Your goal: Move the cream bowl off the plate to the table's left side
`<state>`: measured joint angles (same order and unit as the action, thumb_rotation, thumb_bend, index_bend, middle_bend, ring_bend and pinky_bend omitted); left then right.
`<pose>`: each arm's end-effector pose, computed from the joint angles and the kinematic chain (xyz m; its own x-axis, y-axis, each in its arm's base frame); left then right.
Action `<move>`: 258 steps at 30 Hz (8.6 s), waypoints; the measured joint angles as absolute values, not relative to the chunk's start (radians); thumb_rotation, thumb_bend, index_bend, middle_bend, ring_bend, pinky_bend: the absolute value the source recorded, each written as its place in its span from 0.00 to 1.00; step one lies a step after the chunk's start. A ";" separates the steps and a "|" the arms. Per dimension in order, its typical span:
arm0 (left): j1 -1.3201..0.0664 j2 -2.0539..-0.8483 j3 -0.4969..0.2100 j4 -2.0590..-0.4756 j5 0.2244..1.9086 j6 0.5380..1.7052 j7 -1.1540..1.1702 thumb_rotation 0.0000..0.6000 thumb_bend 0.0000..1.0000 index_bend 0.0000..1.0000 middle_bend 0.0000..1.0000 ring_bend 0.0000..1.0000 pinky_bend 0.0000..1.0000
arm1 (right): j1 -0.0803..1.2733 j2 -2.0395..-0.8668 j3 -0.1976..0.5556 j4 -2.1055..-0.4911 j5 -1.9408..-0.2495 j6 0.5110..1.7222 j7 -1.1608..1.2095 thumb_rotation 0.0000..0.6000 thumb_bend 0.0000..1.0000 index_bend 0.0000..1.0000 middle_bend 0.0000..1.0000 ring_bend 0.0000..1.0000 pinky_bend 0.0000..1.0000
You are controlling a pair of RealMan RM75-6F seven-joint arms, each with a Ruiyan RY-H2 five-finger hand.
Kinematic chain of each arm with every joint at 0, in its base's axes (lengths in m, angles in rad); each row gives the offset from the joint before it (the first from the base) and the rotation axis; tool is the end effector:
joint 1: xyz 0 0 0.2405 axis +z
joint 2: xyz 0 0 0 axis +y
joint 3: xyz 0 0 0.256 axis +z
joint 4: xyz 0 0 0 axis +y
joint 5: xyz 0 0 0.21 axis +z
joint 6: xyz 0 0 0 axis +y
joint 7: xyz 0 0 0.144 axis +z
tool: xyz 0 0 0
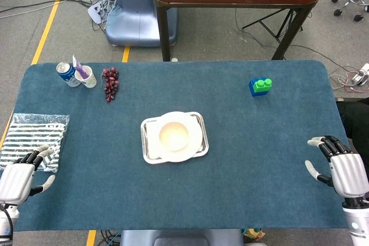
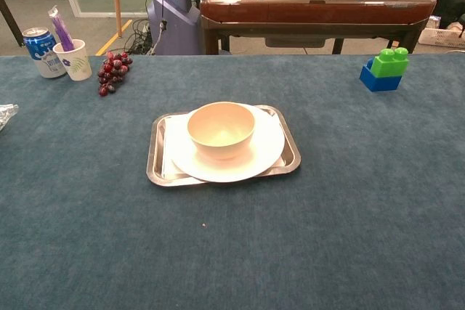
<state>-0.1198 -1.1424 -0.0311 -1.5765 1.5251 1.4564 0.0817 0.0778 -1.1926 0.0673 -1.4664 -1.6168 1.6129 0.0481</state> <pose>-0.3095 0.1882 0.1472 0.4840 0.0289 0.8746 0.8739 -0.0664 -0.4815 -0.3098 -0.1817 0.1607 0.4075 0.1389 0.9026 -0.8987 -0.1143 0.4233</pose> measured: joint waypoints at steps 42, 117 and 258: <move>-0.343 -1.207 -0.003 -1.667 1.824 1.316 0.037 1.00 0.22 0.29 0.00 0.00 0.00 | 0.045 -1.175 0.081 -1.470 -1.602 1.661 0.096 1.00 0.35 0.35 0.35 0.25 0.49; -0.768 -1.729 -0.158 -1.294 1.419 0.985 0.424 1.00 0.22 0.42 0.00 0.00 0.00 | 0.010 -1.116 0.099 -1.496 -1.557 1.653 0.168 1.00 0.35 0.35 0.35 0.25 0.49; -0.650 -1.559 -0.069 -1.123 1.364 1.064 0.707 1.00 0.34 0.32 0.00 0.00 0.08 | 0.002 -1.138 0.110 -1.465 -1.576 1.692 0.205 1.00 0.35 0.35 0.36 0.25 0.49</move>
